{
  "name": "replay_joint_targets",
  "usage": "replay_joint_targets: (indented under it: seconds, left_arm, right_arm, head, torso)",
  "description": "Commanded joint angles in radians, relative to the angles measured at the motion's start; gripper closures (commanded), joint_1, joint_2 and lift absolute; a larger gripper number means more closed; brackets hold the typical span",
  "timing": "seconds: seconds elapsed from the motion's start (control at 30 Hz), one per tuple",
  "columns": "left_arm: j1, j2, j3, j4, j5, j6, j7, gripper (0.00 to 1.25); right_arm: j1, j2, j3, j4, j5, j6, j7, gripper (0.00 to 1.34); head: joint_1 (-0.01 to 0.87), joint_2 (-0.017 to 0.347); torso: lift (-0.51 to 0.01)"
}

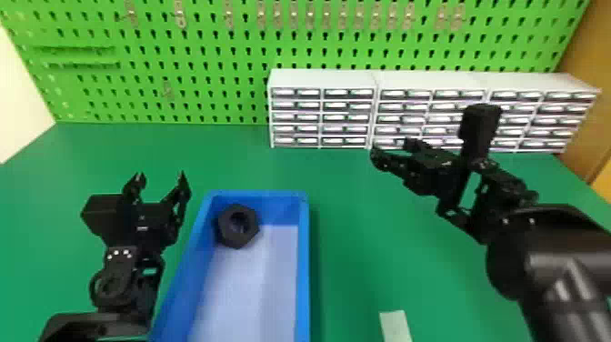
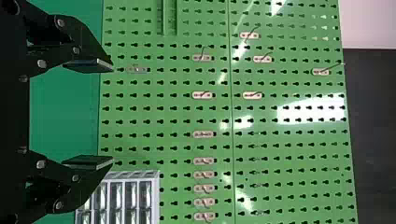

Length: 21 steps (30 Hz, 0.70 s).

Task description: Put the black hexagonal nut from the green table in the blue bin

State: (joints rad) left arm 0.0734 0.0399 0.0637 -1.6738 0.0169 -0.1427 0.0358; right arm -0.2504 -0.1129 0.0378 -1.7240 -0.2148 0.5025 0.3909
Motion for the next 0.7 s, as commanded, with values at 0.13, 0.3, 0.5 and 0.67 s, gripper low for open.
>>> replay_joint_targets:
  seconds: [0.13, 0.3, 0.5, 0.67]
  left_arm:
    - [0.0, 0.0, -0.004, 0.0, 0.002, 0.0, 0.004, 0.54]
    - [0.002, 0.0, -0.008, 0.0, 0.002, 0.0, 0.006, 0.54]
    - [0.003, 0.0, -0.019, 0.0, 0.034, 0.002, 0.012, 0.54]
    - [0.0, 0.0, -0.035, 0.0, 0.04, 0.002, 0.021, 0.54]
  right_arm:
    - [0.099, 0.058, -0.058, -0.011, -0.035, -0.17, -0.136, 0.42]
    - [0.137, 0.053, -0.049, -0.009, -0.031, -0.26, -0.231, 0.42]
    - [0.177, 0.053, -0.035, 0.02, 0.002, -0.375, -0.316, 0.42]
    - [0.188, 0.044, -0.01, 0.061, 0.028, -0.453, -0.366, 0.42]
  head:
    - [0.657, 0.057]
    - [0.657, 0.057]
    - [0.657, 0.057]
    - [0.657, 0.057]
  torso:
    - [-0.095]
    - [-0.095]
    - [-0.095]
    - [-0.095]
